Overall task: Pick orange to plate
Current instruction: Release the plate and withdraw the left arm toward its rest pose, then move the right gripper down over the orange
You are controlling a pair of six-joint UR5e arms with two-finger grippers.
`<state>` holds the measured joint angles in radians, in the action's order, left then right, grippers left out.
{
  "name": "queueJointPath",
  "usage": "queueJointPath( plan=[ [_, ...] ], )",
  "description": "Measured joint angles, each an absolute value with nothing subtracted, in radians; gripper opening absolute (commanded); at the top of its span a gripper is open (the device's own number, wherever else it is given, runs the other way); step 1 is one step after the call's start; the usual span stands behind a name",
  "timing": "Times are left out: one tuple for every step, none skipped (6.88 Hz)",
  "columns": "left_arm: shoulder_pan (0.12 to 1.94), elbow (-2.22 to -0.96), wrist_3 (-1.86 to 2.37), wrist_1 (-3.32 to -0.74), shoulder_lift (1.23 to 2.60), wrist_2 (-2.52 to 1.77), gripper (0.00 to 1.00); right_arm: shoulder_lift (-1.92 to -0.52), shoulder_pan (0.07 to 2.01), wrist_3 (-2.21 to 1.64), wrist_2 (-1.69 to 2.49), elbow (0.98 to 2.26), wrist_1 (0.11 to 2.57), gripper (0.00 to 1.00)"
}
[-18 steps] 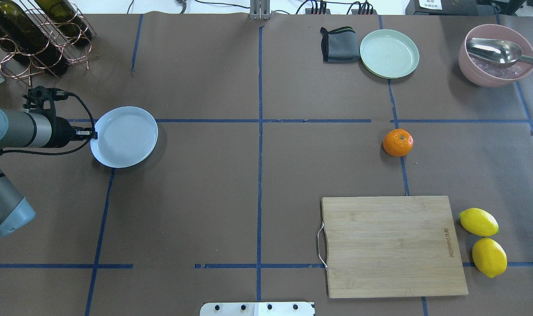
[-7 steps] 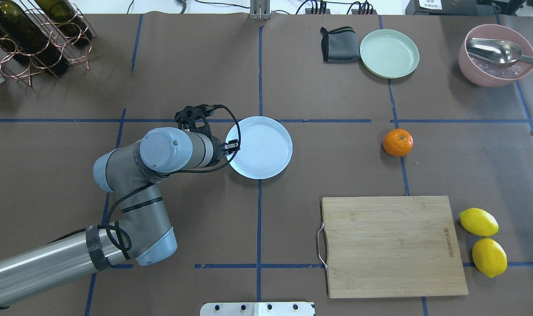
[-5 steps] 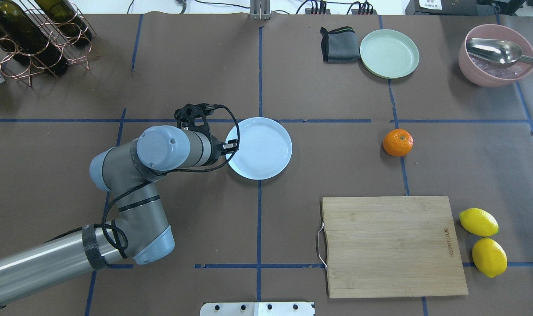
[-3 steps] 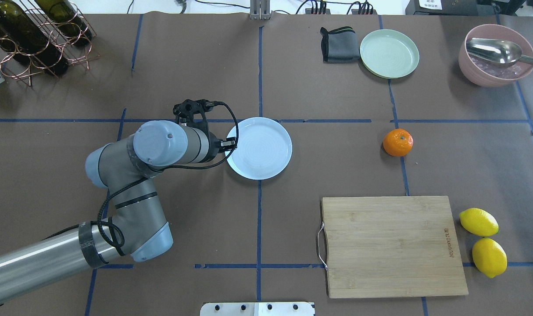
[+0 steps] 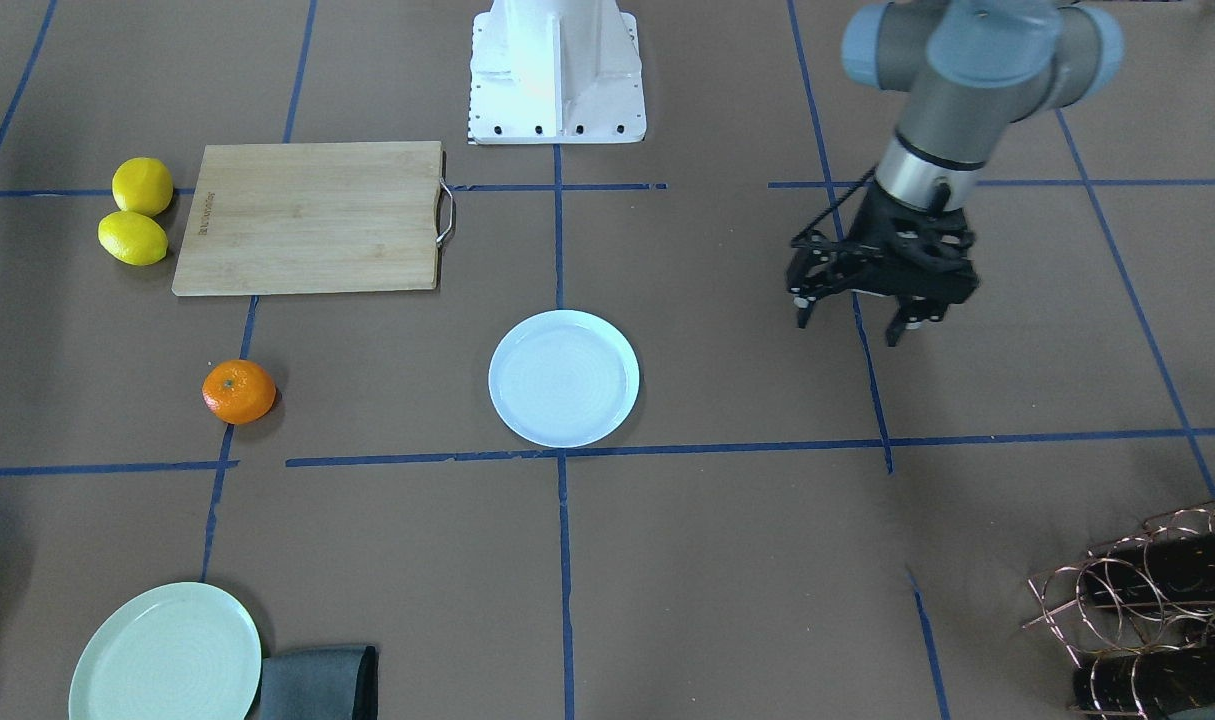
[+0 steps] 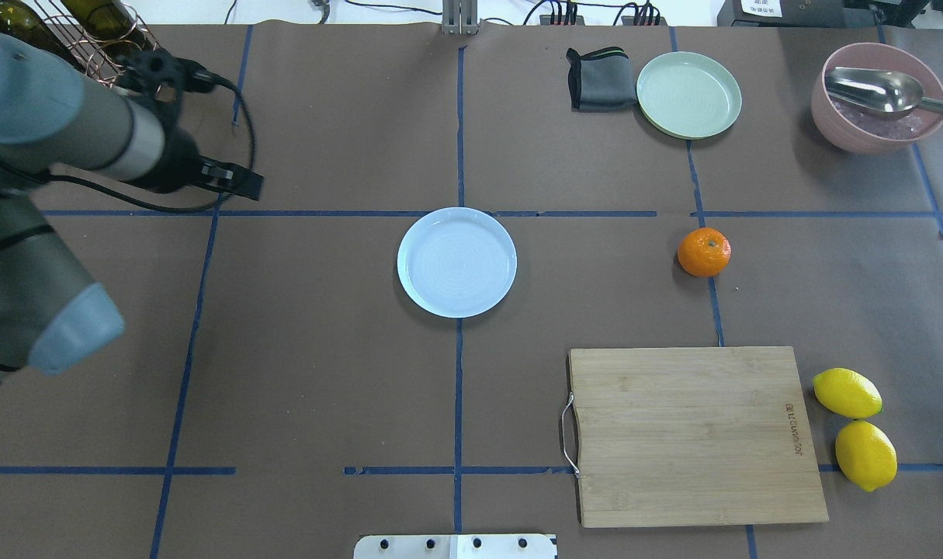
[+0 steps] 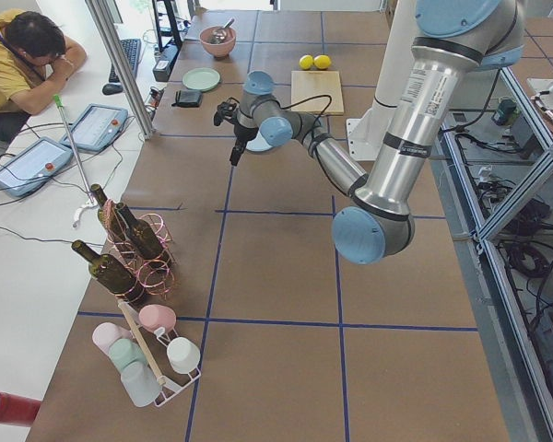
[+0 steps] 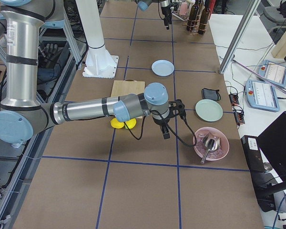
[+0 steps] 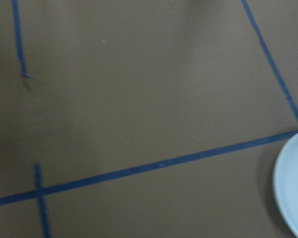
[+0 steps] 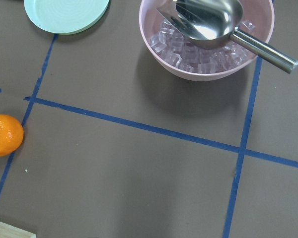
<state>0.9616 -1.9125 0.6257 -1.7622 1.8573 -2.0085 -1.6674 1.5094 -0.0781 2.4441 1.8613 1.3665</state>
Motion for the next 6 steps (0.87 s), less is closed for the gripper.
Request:
queueJointPath(
  plan=[
    [1.105, -1.897, 0.416, -1.750, 1.779, -2.108, 1.00, -1.656, 1.497, -0.081, 2.471, 1.869, 1.365, 1.00],
    [1.251, -1.846, 0.190, -1.710, 1.711, -2.214, 1.00, -1.654, 1.487, -0.088, 2.489, 1.876, 1.351, 1.00],
    [1.353, -1.794, 0.029, -1.648, 1.669, -2.271, 1.00, -1.652, 1.466, -0.095, 2.474, 1.881, 1.328, 1.00],
    [1.437, -1.758, -0.073, -1.598, 1.624, -2.296, 1.00, -1.641, 1.433, -0.101, 2.451, 1.884, 1.319, 1.00],
    [1.519, -1.737, -0.119, -1.576, 1.566, -2.309, 1.00, -1.617, 1.393, -0.121, 2.433, 1.887, 1.318, 1.00],
    [1.579, -1.730, -0.133, -1.560, 1.523, -2.314, 1.00, -1.582, 1.333, -0.200, 2.401, 1.888, 1.320, 1.00]
  ],
)
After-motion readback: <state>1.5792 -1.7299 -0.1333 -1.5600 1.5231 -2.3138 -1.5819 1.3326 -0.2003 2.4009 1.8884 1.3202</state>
